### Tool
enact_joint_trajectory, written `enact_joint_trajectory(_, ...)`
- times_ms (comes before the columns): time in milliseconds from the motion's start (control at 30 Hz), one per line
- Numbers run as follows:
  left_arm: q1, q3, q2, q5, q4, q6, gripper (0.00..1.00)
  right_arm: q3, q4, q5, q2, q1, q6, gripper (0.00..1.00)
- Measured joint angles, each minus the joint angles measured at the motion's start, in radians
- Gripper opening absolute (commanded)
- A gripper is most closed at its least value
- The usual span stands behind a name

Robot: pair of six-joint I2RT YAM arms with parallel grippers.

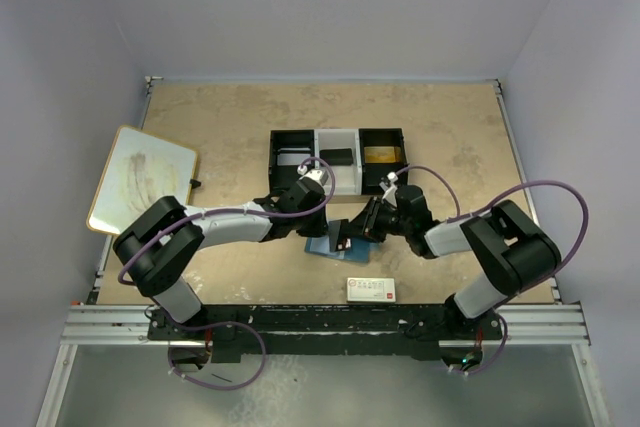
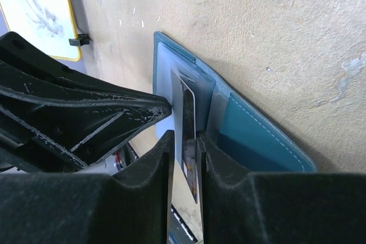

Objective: Take the credit cards out of the card holder
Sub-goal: Remove the credit card from the card holder.

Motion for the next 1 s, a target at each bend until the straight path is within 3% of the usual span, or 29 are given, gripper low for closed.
enact_joint_trajectory(133, 0.0, 0.0, 0.0, -0.001, 0.0, 0.0, 0.0, -0.005, 0.042, -0.001, 0.012, 0.0, 0.018, 0.07)
enact_joint_trajectory(233, 0.0, 0.0, 0.0, -0.001, 0.0, 0.0, 0.0, -0.006, 0.041, -0.001, 0.012, 0.0, 0.021, 0.01)
enact_joint_trajectory(733, -0.002, 0.0, -0.014, -0.037, -0.022, -0.008, 0.0, 0.011, -0.281, 0.11, -0.226, 0.0, -0.108, 0.0)
enact_joint_trajectory(900, -0.002, 0.0, -0.034, -0.063, -0.057, -0.007, 0.03, 0.035, -0.335, 0.141, -0.288, -0.001, -0.194, 0.0)
enact_joint_trajectory(1000, -0.002, 0.0, -0.048, -0.082, -0.089, 0.0, 0.1, 0.035, -0.346, 0.167, -0.331, -0.001, -0.238, 0.0)
